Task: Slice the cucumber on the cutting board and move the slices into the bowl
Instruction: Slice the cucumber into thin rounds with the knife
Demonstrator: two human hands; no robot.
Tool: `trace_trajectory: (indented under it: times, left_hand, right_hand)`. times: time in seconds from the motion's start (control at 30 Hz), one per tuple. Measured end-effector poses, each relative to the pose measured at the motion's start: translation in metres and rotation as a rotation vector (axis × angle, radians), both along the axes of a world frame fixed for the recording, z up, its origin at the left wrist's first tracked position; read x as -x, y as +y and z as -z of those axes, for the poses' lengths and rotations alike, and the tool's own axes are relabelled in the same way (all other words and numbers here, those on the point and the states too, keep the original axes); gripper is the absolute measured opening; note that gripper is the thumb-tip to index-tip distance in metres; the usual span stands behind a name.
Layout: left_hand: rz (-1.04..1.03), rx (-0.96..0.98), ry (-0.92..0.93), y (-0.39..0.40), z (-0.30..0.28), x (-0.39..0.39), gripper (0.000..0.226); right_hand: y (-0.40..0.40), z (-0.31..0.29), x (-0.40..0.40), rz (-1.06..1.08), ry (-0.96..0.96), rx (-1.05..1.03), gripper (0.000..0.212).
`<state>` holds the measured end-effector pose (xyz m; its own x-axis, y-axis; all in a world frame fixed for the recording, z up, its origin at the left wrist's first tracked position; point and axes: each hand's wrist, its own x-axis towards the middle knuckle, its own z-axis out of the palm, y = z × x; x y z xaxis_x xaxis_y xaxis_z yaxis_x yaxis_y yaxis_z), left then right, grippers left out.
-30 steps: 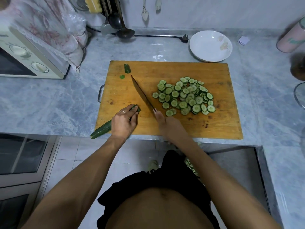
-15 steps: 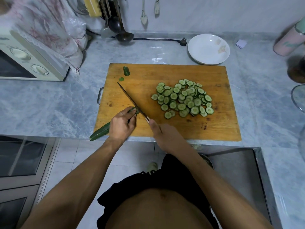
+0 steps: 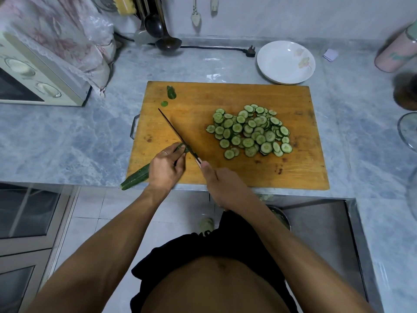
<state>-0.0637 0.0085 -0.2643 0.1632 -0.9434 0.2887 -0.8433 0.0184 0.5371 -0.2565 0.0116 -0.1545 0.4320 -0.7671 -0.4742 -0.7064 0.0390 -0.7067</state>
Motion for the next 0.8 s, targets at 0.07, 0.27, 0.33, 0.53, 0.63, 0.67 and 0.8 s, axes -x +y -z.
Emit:
trace_trajectory:
  times: [0.07, 0.27, 0.33, 0.53, 0.63, 0.67, 0.8]
  left_hand:
    - [0.01, 0.01, -0.014, -0.001, 0.002, -0.001, 0.027]
    - [0.026, 0.014, -0.029, -0.002, 0.005, 0.0, 0.036]
    - [0.01, 0.02, -0.031, -0.002, 0.004, -0.001, 0.036]
    - [-0.016, 0.027, -0.018, -0.001, 0.002, 0.0, 0.024]
    - [-0.013, 0.028, 0.01, -0.001, 0.003, -0.002, 0.023]
    - [-0.012, 0.03, 0.017, -0.001, 0.003, -0.002, 0.022]
    - [0.002, 0.036, 0.04, -0.001, 0.003, -0.004, 0.021]
  right_hand:
    - [-0.003, 0.001, -0.002, 0.039, -0.007, -0.03, 0.068]
    - [-0.009, 0.024, -0.029, 0.037, 0.034, 0.033, 0.068]
    - [-0.006, 0.028, -0.031, 0.031, 0.034, 0.049, 0.066]
    - [-0.009, 0.022, -0.027, 0.039, 0.043, 0.025, 0.063]
    - [-0.017, 0.018, -0.017, 0.097, 0.0, -0.01, 0.07]
    - [-0.018, 0.016, -0.014, 0.112, -0.005, -0.016, 0.071]
    - [-0.016, 0.01, -0.003, 0.11, -0.024, -0.011, 0.071]
